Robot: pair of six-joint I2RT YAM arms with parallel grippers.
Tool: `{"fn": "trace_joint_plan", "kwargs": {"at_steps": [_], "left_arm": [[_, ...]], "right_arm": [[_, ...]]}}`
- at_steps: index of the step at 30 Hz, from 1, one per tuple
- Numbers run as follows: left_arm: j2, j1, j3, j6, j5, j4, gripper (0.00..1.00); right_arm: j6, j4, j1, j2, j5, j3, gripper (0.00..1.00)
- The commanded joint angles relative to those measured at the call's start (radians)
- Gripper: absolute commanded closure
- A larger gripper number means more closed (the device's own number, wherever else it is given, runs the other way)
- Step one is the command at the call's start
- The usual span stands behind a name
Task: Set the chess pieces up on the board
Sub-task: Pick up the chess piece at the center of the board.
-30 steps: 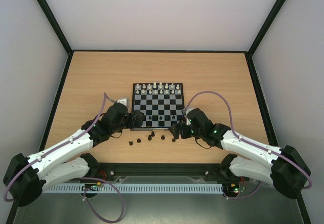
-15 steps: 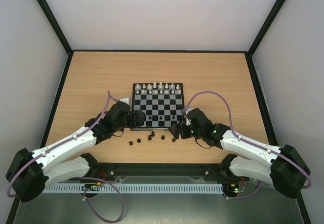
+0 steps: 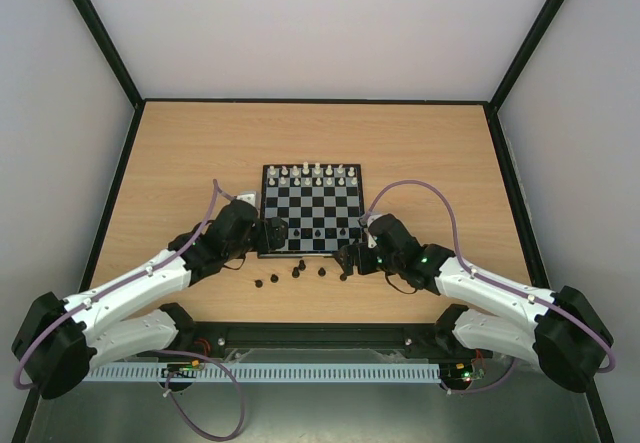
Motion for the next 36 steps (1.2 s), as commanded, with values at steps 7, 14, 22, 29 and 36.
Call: {"fn": "trace_joint_plan", "kwargs": {"at_steps": [7,14,22,29,36], "left_arm": [[-0.025,-0.004,0.024,0.008,-0.022,-0.005,0.01],[-0.045,-0.004,0.012,-0.01,-0.032,-0.009,0.01],[-0.064,-0.004,0.0,-0.013,-0.035,-0.016,0.01],[-0.053,-0.003,-0.002,-0.013,-0.03,-0.004,0.01],[-0.049,-0.003,0.0,-0.011,-0.031,-0.004,0.01]], "right_arm": [[0.006,-0.004,0.004,0.006,0.015,-0.007,0.01],[0.006,-0.004,0.003,0.008,0.015,-0.006,0.01],[0.006,-0.004,0.004,0.008,0.015,-0.007,0.01],[0.006,-0.003,0.004,0.009,0.014,-0.006,0.01],[0.006,-0.002,0.004,0.009,0.014,-0.006,0.01]]}}
